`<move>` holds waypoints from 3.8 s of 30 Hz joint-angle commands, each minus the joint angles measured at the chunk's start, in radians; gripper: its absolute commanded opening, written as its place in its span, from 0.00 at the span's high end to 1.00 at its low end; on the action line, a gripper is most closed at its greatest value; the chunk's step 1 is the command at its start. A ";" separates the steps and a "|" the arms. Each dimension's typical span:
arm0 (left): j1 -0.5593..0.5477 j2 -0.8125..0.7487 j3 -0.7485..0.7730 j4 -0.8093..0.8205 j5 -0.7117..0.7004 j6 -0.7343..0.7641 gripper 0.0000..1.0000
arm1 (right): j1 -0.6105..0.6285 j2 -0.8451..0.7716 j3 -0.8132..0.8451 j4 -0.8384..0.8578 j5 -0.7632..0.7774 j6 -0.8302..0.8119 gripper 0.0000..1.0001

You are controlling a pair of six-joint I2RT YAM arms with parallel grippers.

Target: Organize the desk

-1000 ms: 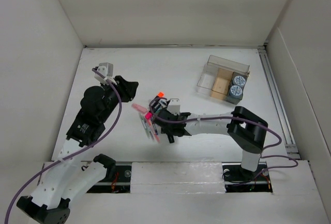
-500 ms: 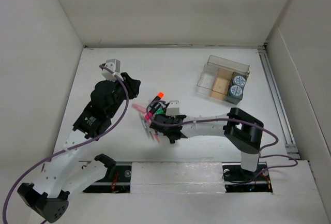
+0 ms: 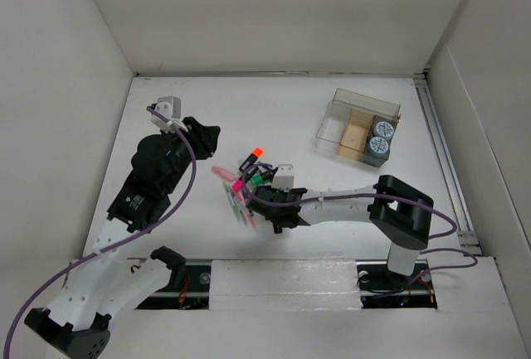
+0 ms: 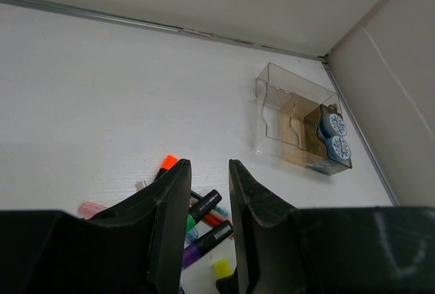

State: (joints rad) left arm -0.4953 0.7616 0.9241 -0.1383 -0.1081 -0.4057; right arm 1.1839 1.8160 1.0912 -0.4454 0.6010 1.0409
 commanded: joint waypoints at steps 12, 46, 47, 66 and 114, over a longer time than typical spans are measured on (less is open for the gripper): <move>0.003 -0.079 -0.030 0.040 0.031 0.002 0.73 | 0.054 -0.196 -0.036 -0.030 -0.044 0.093 0.96; 0.003 0.113 -0.044 0.069 0.068 0.022 0.73 | -0.943 -0.095 0.225 0.347 -0.418 -0.315 0.91; 0.003 0.119 -0.039 0.068 0.067 0.024 0.73 | -0.943 -0.078 0.234 0.344 -0.420 -0.318 0.91; 0.003 0.185 -0.021 0.057 0.050 0.030 0.74 | -0.741 -0.173 0.112 0.428 -0.420 -0.318 0.95; 0.003 0.182 -0.011 0.062 0.056 0.039 0.75 | -0.303 0.039 0.035 0.180 -0.247 -0.051 0.46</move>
State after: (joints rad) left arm -0.4953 0.9665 0.8776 -0.1116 -0.0605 -0.3817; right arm 0.8658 1.8263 1.0920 -0.1864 0.2516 0.9909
